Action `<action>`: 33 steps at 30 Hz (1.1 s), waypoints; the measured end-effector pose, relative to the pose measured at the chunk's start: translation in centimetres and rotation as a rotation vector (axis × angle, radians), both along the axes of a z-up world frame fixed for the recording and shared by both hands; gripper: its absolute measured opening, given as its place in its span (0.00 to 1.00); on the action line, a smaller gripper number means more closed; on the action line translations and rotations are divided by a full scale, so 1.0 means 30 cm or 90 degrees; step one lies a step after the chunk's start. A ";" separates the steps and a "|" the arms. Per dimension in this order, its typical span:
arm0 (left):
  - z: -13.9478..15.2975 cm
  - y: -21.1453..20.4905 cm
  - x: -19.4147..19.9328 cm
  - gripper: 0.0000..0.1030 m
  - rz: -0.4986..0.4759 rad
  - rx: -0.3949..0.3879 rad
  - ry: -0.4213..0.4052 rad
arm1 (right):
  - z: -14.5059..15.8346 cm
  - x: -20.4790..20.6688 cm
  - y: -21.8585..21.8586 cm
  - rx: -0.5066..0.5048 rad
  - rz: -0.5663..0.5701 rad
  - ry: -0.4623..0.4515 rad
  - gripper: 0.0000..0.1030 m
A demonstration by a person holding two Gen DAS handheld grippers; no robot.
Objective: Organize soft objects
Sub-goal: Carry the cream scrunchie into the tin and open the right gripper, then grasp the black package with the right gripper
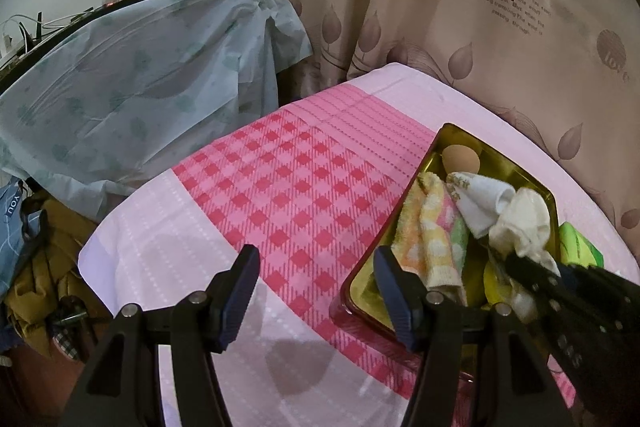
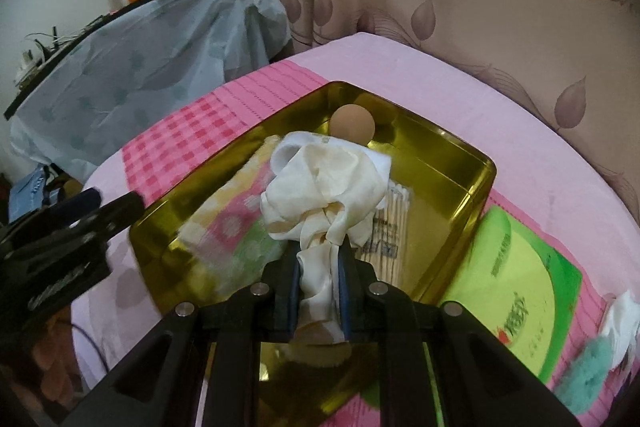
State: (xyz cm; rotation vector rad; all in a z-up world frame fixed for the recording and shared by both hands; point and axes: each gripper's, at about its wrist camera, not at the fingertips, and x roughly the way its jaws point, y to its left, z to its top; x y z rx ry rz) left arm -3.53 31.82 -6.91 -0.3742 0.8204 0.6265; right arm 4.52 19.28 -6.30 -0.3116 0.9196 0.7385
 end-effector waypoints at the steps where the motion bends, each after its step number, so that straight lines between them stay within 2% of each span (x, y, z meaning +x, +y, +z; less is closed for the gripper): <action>1: 0.000 0.000 0.000 0.59 -0.001 0.000 0.000 | -0.004 0.009 0.007 -0.002 -0.004 0.000 0.14; 5: -0.003 -0.003 0.005 0.59 -0.004 0.003 0.002 | -0.019 0.039 0.019 -0.002 -0.019 0.008 0.17; 8: -0.005 -0.005 0.010 0.59 -0.009 0.005 0.004 | -0.020 0.034 0.018 0.000 -0.018 0.006 0.31; 10: -0.008 -0.006 0.011 0.59 -0.011 0.007 0.006 | -0.011 0.020 0.008 0.006 -0.016 0.001 0.44; 11: -0.008 -0.006 0.011 0.59 -0.012 0.008 0.006 | -0.004 0.014 0.000 0.011 -0.016 0.002 0.46; 13: -0.008 -0.006 0.011 0.59 -0.012 0.009 0.007 | 0.015 -0.002 -0.019 0.019 -0.015 0.005 0.58; 19: -0.009 -0.013 0.015 0.59 -0.015 0.017 0.008 | 0.101 -0.061 -0.104 0.048 -0.010 -0.007 0.72; 23: -0.007 -0.022 0.017 0.59 -0.020 0.024 0.008 | 0.171 -0.090 -0.194 0.073 -0.015 -0.026 0.72; 27: -0.005 -0.027 0.015 0.59 -0.020 0.032 0.011 | 0.225 -0.105 -0.348 0.097 -0.033 -0.052 0.73; 33: -0.007 -0.044 0.017 0.59 -0.025 0.047 0.015 | 0.212 -0.051 -0.675 0.042 -0.127 -0.093 0.73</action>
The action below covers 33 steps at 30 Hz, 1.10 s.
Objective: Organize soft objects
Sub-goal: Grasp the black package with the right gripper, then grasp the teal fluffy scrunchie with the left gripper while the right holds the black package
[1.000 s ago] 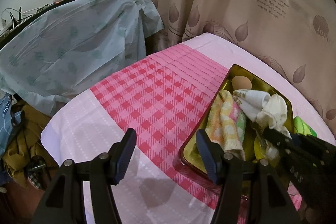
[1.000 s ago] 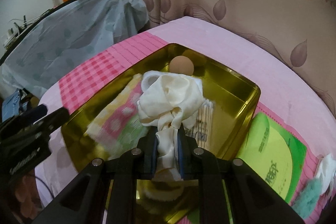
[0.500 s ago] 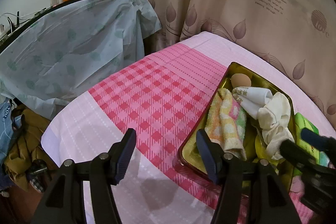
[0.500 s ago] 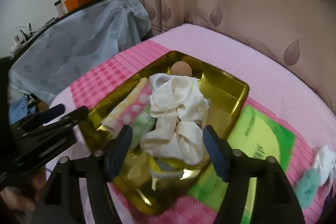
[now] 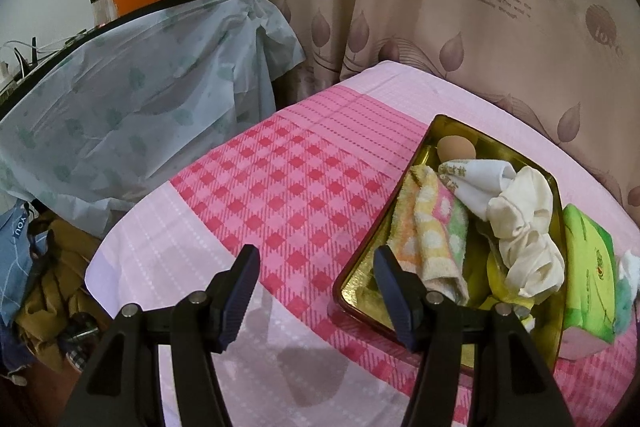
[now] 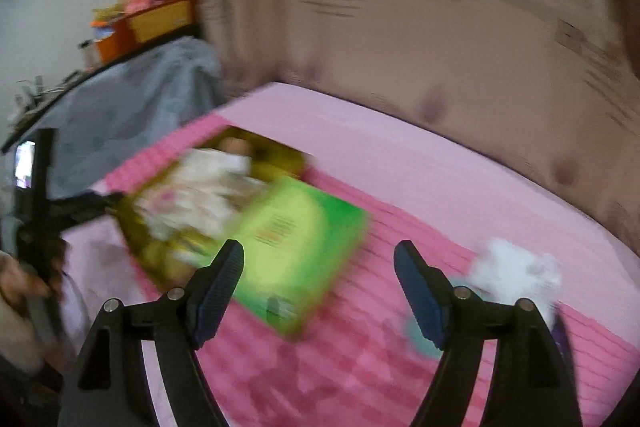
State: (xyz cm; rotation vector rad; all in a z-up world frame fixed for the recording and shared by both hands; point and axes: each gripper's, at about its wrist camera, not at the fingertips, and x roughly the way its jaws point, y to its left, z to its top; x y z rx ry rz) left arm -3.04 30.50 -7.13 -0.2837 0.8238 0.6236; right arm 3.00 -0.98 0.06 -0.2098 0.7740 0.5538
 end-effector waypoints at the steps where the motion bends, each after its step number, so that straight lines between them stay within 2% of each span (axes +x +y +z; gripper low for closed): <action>1: -0.002 -0.006 0.001 0.59 -0.003 0.005 0.002 | -0.012 0.018 -0.053 -0.010 -0.023 0.002 0.73; 8: -0.011 -0.034 0.014 0.59 -0.015 0.015 0.010 | -0.141 0.118 -0.474 -0.065 -0.189 0.038 0.72; 14: 0.026 -0.108 0.034 0.59 -0.073 0.021 0.007 | -0.258 0.145 -0.706 -0.090 -0.249 0.070 0.70; 18: 0.071 -0.197 0.051 0.59 -0.136 0.024 -0.006 | -0.312 0.167 -0.772 -0.099 -0.254 0.082 0.69; 23: 0.130 -0.378 0.099 0.59 -0.250 0.033 -0.022 | -0.358 0.196 -0.798 -0.076 -0.243 0.097 0.57; 25: 0.144 -0.463 0.129 0.59 -0.296 0.030 -0.026 | -0.355 0.196 -0.797 -0.062 -0.241 0.093 0.49; 30: 0.122 -0.682 0.223 0.59 -0.388 0.004 -0.010 | -0.355 0.166 -0.773 -0.053 -0.233 0.090 0.35; 33: 0.081 -0.815 0.268 0.59 -0.451 -0.009 0.009 | -0.353 0.137 -0.765 -0.049 -0.244 0.092 0.34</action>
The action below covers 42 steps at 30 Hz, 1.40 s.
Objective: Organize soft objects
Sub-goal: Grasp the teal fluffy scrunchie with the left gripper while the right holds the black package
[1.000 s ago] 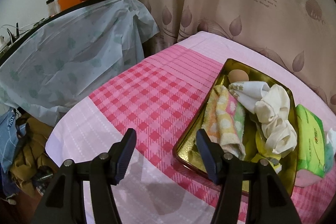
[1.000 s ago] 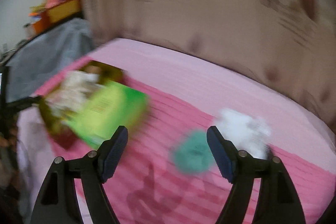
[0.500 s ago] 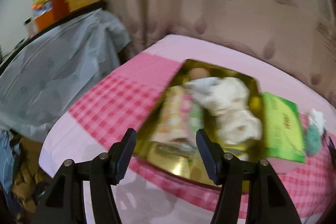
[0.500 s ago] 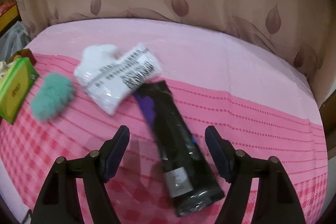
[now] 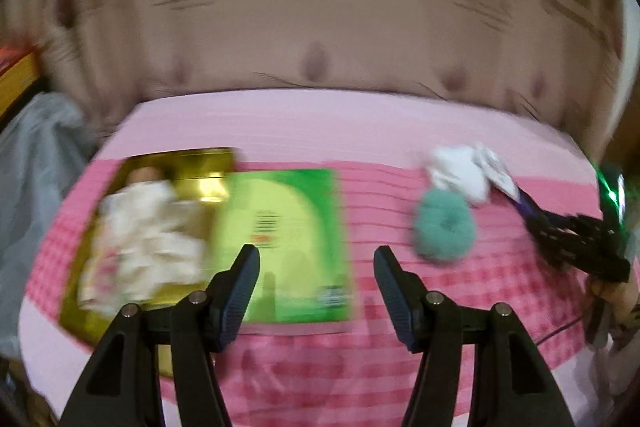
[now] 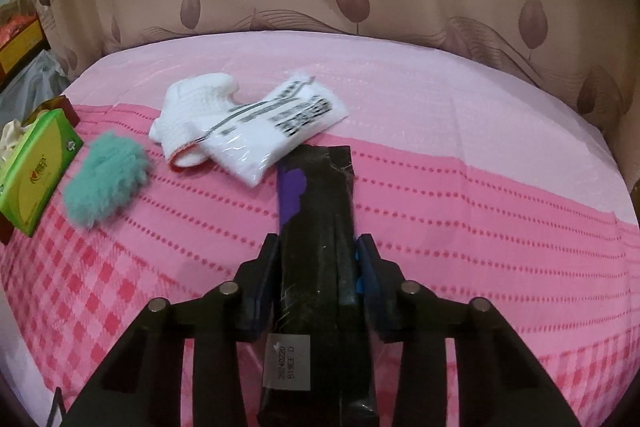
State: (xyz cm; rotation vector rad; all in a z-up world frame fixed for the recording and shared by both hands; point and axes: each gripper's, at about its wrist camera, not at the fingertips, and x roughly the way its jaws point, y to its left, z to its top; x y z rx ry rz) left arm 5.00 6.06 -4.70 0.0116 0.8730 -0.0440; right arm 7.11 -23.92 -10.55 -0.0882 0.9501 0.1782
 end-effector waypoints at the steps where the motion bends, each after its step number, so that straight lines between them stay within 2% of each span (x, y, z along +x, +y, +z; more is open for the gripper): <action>1: -0.013 -0.038 0.013 0.59 -0.015 -0.003 0.008 | 0.004 -0.009 0.002 0.002 -0.005 0.001 0.34; 7: -0.096 -0.232 0.102 0.59 -0.100 -0.046 0.051 | 0.005 -0.089 0.010 0.012 -0.030 0.010 0.34; 13: -0.172 -0.362 0.192 0.59 -0.144 -0.043 0.083 | 0.001 -0.156 0.013 0.018 -0.035 -0.005 0.35; 23: -0.280 -0.406 0.322 0.59 -0.113 0.004 0.103 | 0.002 -0.160 0.021 0.018 -0.029 -0.010 0.39; 28: -0.295 -0.380 0.345 0.59 -0.106 -0.019 0.106 | 0.004 -0.164 0.020 0.018 -0.029 -0.010 0.39; 30: -0.290 -0.375 0.346 0.43 -0.104 -0.021 0.102 | 0.004 -0.163 0.020 0.017 -0.029 -0.011 0.40; 31: -0.290 -0.376 0.347 0.30 -0.107 -0.021 0.102 | 0.004 -0.164 0.021 0.016 -0.029 -0.011 0.40; 33: -0.281 -0.362 0.341 0.18 -0.115 -0.032 0.107 | 0.003 -0.163 0.021 0.015 -0.029 -0.011 0.40; 42: -0.261 -0.369 0.286 0.16 -0.132 -0.031 0.101 | 0.000 -0.164 0.024 0.014 -0.030 -0.011 0.40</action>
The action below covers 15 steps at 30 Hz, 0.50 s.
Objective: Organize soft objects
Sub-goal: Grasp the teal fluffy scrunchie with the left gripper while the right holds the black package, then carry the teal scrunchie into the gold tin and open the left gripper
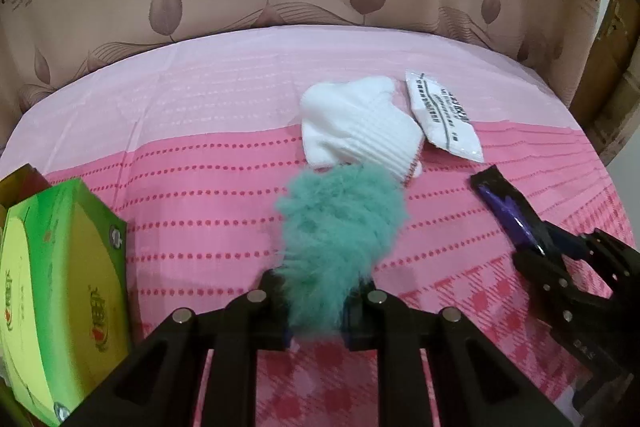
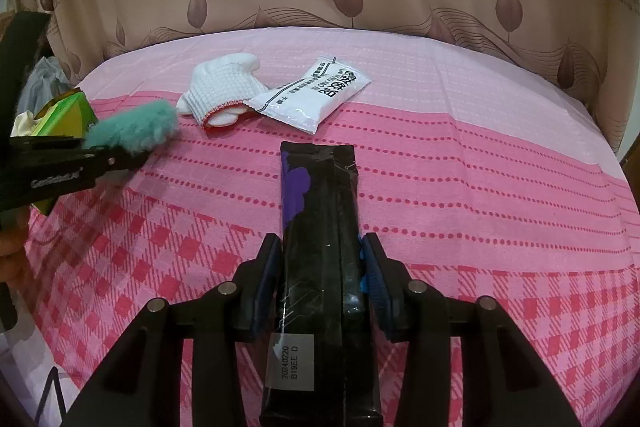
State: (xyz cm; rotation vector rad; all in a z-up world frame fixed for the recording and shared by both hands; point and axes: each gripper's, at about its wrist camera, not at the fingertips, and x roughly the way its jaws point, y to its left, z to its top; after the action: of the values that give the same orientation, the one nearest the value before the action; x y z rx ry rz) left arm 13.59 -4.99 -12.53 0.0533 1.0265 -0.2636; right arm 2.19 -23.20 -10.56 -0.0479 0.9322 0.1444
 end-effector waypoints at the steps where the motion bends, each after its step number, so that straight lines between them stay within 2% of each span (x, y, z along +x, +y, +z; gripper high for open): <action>1: 0.006 0.001 -0.008 0.16 0.000 0.001 -0.003 | -0.001 0.000 0.000 0.000 0.000 0.000 0.40; 15: 0.134 0.066 -0.161 0.16 0.025 0.021 -0.036 | -0.003 0.003 0.002 -0.003 0.000 0.000 0.40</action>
State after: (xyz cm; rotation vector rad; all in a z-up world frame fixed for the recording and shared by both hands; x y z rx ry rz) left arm 8.77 -3.00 -8.49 0.0698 0.9750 -0.2090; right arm 2.27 -23.13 -10.64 -0.0519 0.9327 0.1421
